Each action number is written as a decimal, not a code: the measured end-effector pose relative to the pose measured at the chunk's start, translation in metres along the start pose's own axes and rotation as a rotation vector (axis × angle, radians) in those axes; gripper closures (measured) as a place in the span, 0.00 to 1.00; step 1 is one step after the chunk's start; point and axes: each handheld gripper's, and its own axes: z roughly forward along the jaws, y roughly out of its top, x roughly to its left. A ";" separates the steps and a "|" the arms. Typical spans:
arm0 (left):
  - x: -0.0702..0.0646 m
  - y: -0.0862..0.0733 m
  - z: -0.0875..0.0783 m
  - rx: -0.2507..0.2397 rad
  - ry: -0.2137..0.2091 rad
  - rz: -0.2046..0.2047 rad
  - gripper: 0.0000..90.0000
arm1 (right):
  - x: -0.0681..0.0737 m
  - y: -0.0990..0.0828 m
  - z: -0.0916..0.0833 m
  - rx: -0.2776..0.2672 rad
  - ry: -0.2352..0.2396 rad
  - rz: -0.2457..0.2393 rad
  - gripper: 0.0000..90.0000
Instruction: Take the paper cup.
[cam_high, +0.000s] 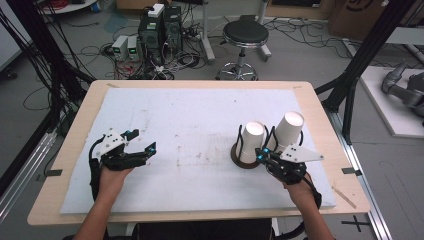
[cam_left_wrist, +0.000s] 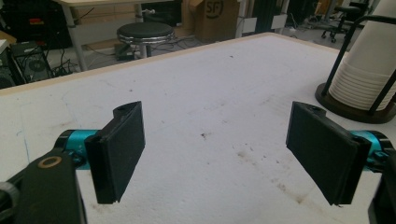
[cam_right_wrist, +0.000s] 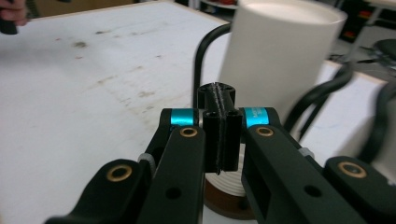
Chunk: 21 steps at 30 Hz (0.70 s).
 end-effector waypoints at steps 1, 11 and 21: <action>0.000 0.000 0.000 0.000 0.000 0.000 0.22 | 0.001 -0.001 0.003 0.005 0.021 0.001 1.00; 0.000 -0.002 0.001 0.012 0.003 0.010 0.22 | -0.001 -0.014 0.016 0.054 0.026 0.027 1.00; -0.001 -0.002 0.003 0.020 0.002 0.012 0.22 | 0.002 -0.018 0.025 0.105 0.006 0.041 1.00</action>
